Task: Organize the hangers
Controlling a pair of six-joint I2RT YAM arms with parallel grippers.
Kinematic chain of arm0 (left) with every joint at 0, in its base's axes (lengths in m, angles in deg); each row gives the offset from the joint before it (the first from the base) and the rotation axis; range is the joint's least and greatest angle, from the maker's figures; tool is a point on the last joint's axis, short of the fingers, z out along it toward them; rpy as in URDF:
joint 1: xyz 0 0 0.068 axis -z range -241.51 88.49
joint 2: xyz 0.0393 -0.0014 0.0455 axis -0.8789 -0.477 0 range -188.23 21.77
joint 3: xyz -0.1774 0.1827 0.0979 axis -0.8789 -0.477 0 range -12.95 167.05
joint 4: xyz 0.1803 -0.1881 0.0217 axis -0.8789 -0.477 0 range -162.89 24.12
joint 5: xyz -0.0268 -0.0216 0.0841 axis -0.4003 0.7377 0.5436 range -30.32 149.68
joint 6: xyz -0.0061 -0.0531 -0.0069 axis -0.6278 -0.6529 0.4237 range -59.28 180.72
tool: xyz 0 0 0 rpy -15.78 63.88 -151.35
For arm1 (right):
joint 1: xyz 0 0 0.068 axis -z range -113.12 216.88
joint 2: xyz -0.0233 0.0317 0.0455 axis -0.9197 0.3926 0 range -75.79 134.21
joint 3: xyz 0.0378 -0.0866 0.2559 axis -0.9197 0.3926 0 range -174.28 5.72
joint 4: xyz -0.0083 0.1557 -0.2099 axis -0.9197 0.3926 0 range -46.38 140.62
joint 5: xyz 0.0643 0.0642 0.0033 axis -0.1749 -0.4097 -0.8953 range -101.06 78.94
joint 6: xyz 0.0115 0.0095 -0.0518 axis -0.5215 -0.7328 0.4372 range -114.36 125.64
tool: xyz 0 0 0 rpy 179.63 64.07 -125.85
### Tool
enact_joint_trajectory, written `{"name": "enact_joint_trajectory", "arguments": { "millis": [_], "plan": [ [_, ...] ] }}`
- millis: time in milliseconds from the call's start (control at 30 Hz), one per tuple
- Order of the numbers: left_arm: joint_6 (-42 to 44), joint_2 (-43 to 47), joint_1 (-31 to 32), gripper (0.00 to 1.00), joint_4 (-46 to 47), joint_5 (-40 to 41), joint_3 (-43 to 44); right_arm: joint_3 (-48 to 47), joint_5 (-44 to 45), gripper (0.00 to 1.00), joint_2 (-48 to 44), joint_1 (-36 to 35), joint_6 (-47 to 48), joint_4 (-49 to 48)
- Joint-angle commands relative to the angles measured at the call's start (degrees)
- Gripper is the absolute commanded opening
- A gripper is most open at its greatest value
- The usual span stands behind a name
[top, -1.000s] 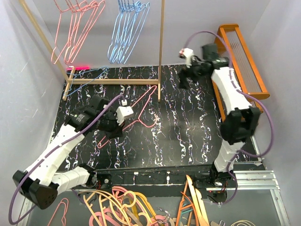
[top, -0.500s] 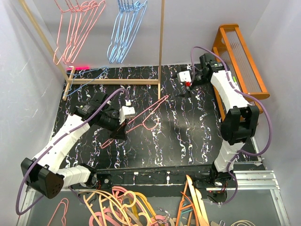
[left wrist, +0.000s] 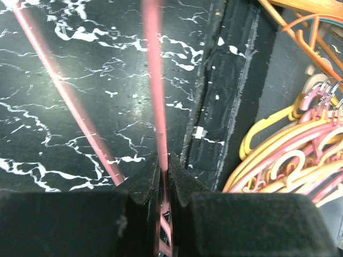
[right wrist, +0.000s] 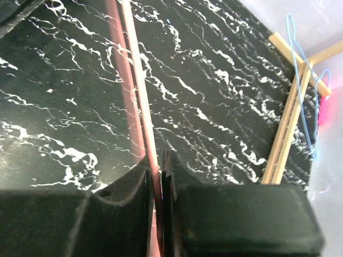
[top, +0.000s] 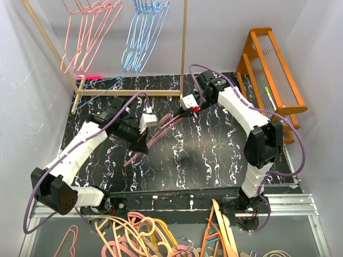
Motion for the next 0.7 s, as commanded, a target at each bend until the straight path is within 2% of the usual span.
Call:
{"name": "enact_joint_trajectory", "arguments": {
  "millis": [0,67,167,300,667],
  "plan": [
    [-0.5,0.3,-0.2,0.0,2.0,-0.3,2.2,-1.8,-2.3,0.08,-1.5,1.6,-5.6,1.7],
    [-2.6,0.7,-0.2,0.02,4.4,3.3,1.7,-2.8,-2.9,0.08,-1.2,2.9,-6.9,4.8],
    [-4.2,1.7,-0.3,0.15,7.7,8.8,1.2,-2.9,-3.1,0.08,-1.3,4.5,-8.5,8.4],
    [-4.4,3.6,-0.4,0.17,9.8,13.1,-0.1,0.3,-2.8,0.08,-3.5,5.5,-9.6,8.5],
    [-0.4,8.8,-1.5,0.26,7.8,15.5,-6.9,1.6,-1.8,0.08,-5.0,7.2,-10.4,8.4]
  ]
}}
